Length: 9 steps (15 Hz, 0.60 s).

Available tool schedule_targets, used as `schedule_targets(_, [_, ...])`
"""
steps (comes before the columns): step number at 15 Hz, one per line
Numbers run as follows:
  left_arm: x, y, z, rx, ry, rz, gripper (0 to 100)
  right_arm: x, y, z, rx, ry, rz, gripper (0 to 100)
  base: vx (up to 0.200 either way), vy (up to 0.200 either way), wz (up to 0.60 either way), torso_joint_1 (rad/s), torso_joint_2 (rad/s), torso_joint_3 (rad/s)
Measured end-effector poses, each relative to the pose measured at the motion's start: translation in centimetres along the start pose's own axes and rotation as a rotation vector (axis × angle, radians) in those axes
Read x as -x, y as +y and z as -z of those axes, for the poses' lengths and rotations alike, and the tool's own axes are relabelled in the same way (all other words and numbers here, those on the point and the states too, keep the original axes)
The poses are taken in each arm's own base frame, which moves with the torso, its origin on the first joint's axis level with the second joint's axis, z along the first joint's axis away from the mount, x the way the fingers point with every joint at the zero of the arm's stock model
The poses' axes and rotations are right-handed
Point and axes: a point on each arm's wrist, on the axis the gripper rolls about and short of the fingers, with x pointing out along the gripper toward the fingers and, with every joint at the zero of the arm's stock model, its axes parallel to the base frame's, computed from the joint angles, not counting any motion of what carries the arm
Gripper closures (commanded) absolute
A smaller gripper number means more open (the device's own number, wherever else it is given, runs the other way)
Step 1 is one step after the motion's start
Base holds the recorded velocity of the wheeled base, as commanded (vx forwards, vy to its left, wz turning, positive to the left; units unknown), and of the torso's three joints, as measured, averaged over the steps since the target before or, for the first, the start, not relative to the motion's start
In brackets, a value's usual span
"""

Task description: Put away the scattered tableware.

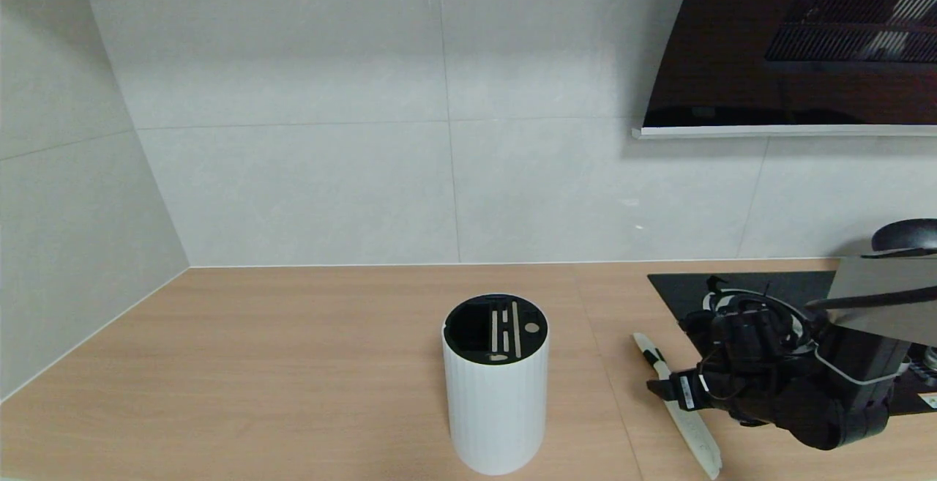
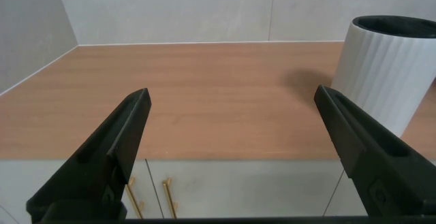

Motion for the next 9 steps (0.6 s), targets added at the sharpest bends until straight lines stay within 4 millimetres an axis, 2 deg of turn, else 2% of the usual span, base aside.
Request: schedule_targets(9, [0.0,0.0,0.0,0.000,0.000,-0.001,0,-2.0,0.6,1.2,0.029,0.043,0.009,0,0.000,0.000,0.00,0.000,0.00,0.000])
